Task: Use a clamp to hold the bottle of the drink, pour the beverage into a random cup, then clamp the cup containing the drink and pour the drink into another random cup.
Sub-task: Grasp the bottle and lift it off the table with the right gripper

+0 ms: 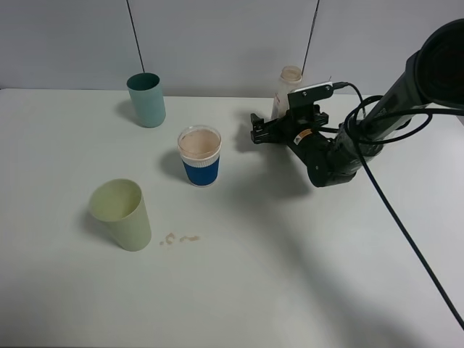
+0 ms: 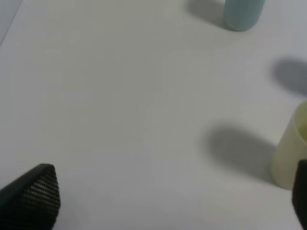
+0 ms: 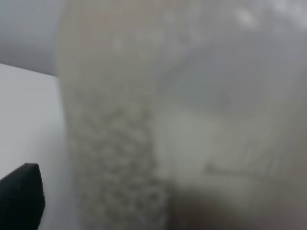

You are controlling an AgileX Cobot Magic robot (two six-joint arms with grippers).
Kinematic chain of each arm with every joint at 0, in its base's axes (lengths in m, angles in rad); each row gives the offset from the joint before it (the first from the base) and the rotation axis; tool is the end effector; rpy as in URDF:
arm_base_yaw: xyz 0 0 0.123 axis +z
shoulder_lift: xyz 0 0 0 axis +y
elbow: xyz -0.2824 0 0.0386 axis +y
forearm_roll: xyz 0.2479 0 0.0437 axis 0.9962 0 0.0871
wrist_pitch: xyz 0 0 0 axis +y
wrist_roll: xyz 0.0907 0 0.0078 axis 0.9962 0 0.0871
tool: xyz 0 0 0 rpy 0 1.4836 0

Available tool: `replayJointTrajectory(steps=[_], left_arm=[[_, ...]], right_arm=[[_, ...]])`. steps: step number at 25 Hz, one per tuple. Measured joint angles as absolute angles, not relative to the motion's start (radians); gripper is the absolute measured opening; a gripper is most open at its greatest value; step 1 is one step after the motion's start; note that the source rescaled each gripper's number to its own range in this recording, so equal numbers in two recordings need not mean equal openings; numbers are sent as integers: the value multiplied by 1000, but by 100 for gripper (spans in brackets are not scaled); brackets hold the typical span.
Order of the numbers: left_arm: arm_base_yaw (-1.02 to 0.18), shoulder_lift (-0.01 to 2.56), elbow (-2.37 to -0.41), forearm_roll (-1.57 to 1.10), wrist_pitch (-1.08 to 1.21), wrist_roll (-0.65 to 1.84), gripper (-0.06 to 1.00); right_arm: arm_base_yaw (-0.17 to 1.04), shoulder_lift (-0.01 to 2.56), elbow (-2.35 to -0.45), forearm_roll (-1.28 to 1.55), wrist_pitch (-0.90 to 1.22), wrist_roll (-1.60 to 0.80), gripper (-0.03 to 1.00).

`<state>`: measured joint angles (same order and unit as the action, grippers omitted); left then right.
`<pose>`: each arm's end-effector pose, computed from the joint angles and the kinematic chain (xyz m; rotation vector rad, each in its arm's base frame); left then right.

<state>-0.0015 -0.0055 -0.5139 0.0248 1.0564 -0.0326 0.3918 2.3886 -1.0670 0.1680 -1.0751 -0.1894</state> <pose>-0.0072 0.0020 0.2814 -0.0328 2.0201 0.0079 0.3977 0.1498 0.0435 -0.3239 1.7044 0.0800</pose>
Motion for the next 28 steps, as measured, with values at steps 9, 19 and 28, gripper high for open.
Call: replayJointTrajectory(steps=[9, 19, 28], left_arm=[[-2, -6, -514, 25, 1056, -33, 93], [-2, -6, -514, 25, 1056, -33, 93], [-2, -6, -514, 25, 1056, -33, 93]], right_arm=[[392, 2401, -1068, 174, -1070, -189, 24], [392, 2401, -1072, 192, -1064, -189, 3], [430, 2385, -1072, 231, -1029, -254, 3]])
